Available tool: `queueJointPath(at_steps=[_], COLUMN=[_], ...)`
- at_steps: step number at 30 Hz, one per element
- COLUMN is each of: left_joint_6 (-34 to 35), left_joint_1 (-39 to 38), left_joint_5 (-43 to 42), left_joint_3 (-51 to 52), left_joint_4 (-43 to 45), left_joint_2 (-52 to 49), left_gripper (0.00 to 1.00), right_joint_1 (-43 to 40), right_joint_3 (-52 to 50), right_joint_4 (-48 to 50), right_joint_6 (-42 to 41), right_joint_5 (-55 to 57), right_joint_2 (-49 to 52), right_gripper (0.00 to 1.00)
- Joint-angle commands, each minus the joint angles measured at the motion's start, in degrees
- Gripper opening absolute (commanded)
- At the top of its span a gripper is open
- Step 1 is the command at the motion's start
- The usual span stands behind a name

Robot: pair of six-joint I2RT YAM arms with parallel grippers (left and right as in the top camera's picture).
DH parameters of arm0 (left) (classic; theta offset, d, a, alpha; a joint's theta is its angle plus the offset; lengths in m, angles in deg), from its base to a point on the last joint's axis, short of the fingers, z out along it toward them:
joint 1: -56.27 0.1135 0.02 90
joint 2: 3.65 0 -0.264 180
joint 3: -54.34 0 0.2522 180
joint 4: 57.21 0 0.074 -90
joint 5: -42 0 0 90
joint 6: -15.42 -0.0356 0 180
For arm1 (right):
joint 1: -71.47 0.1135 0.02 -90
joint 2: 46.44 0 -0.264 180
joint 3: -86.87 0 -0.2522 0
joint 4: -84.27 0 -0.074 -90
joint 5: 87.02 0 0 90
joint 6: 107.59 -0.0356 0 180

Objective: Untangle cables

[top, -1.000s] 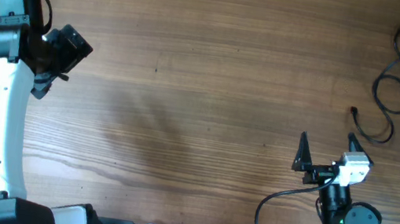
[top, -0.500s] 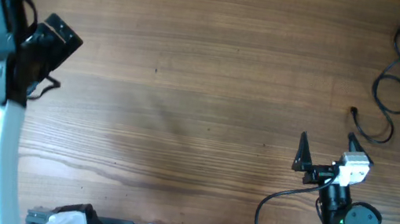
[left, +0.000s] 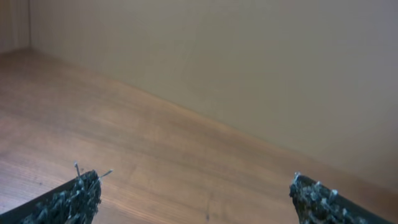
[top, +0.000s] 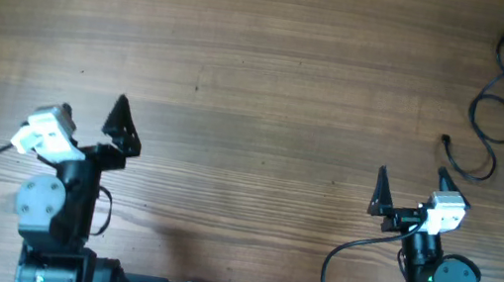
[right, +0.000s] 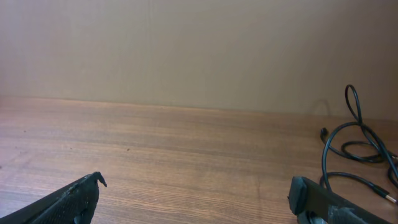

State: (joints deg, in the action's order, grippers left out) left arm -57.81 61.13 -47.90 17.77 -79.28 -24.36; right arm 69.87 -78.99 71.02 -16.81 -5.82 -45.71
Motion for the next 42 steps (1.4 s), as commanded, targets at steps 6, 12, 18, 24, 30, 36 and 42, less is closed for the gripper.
queueJointPath(at_steps=[6,12,18,24,30,36,42], left_joint_6=[-4.96,-9.07,-8.87,-8.87,-8.87,-8.87,-8.87], left_joint_1=[-2.16,-2.95,-2.95,-2.71,-2.73,-2.73,-2.73], left_joint_5=[1.09,1.01,0.81,0.44,0.42,0.42,0.42], left_joint_3=[14.47,18.58,20.72,20.72,20.72,20.72,20.72], left_joint_4=[5.11,4.07,0.35,0.35,0.35,0.35,0.35], left_joint_2=[11.8,17.94,20.55,20.55,20.55,20.55,20.55], left_gripper=[1.0,1.0,1.0,1.0,1.0,1.0,1.0], right_joint_1=[-0.24,-0.24,-0.24,-0.24,-0.24,-0.24,-0.24], right_joint_3=[-0.09,-0.09,-0.09,-0.09,-0.09,-0.09,-0.09], right_joint_4=[0.28,0.28,0.28,0.28,0.28,0.28,0.28], right_joint_6=[0.61,0.61,0.63,0.61,0.61,0.61,0.61], right_joint_5=[-0.63,-0.63,-0.63,-0.63,-0.63,-0.63,-0.63], right_joint_2=[-0.46,-0.46,-0.46,-0.46,-0.46,-0.46,-0.46], right_gripper=[1.0,1.0,1.0,1.0,1.0,0.99,1.0])
